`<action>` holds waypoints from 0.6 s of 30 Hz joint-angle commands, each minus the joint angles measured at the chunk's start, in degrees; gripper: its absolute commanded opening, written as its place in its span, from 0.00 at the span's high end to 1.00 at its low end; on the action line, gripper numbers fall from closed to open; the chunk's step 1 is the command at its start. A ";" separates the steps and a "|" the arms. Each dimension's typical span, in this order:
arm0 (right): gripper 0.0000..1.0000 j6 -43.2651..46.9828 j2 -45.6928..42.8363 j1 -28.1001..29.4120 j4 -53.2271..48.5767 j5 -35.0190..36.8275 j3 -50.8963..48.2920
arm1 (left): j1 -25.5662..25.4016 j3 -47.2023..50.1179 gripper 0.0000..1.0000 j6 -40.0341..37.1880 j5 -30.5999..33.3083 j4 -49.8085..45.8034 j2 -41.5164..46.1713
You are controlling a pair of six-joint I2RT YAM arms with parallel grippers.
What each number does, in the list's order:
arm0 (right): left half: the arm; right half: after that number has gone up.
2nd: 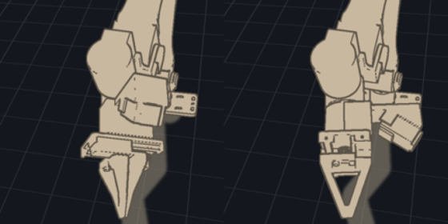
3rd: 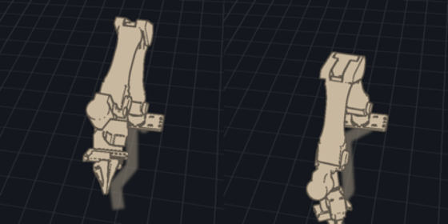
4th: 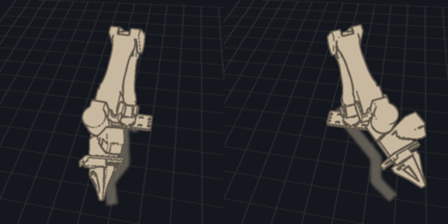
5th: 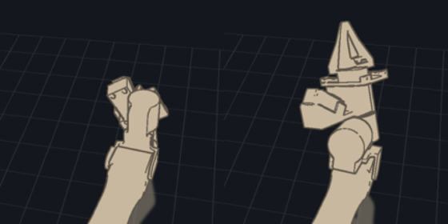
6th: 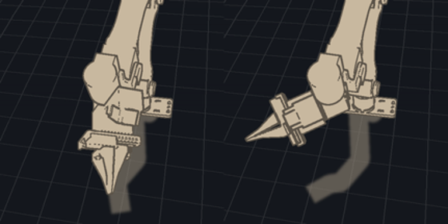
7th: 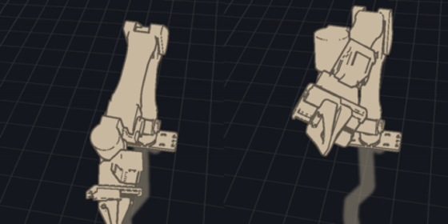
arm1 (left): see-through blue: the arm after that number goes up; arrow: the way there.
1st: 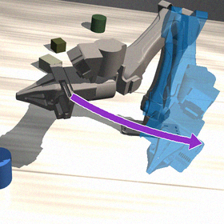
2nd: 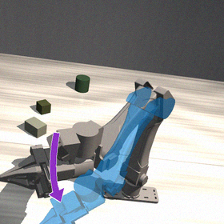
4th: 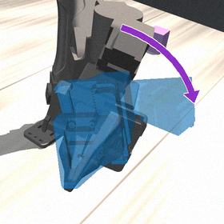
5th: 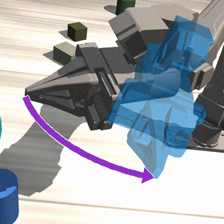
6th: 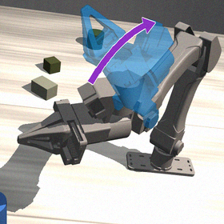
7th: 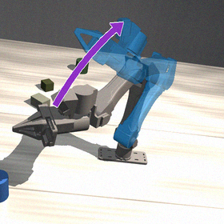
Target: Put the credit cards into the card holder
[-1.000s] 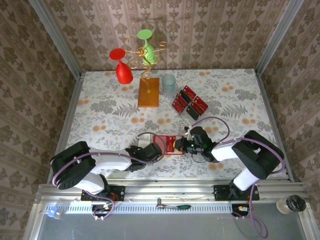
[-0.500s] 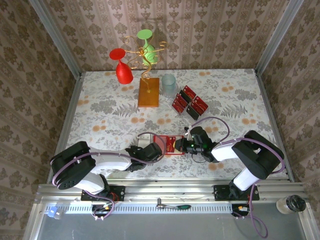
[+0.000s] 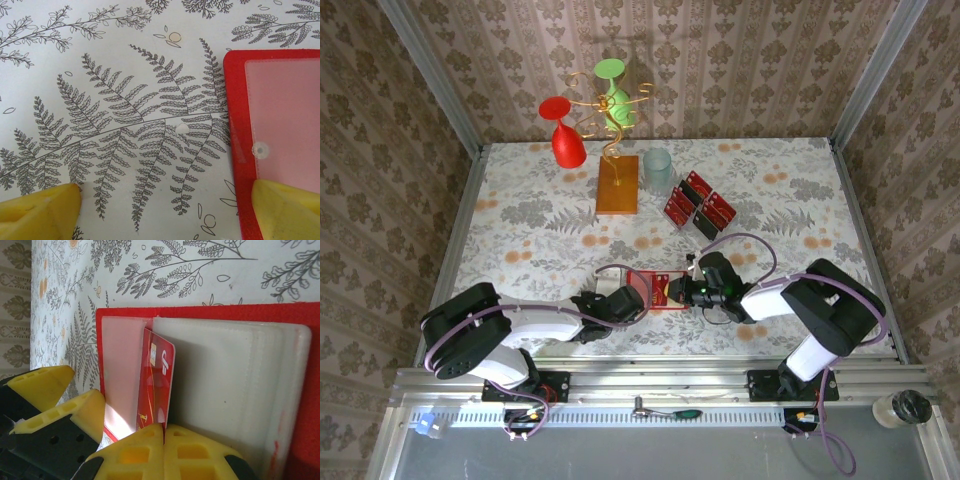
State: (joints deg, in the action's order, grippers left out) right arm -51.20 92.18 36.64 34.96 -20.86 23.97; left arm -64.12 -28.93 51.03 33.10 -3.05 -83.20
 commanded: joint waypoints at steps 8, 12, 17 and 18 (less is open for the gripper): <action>0.71 3.83 2.82 0.54 -12.34 -2.45 4.38 | -0.31 0.45 0.11 0.74 1.43 -2.93 -0.90; 0.62 6.93 -1.21 -0.06 -20.13 -1.67 7.10 | -0.31 0.70 0.11 0.83 1.45 -2.75 -0.65; 0.63 11.47 -6.27 -0.85 -31.85 2.14 10.62 | -0.31 1.02 0.11 0.92 1.53 -2.19 -0.52; 0.63 12.11 -6.96 -0.94 -33.36 2.60 11.10 | -0.31 1.07 0.11 1.00 1.53 -2.14 -0.43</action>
State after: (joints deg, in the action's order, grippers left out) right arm -43.35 87.83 36.21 12.34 -21.67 32.80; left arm -64.12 -28.91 51.24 33.30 -3.16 -83.22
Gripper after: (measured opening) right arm 0.373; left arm 0.888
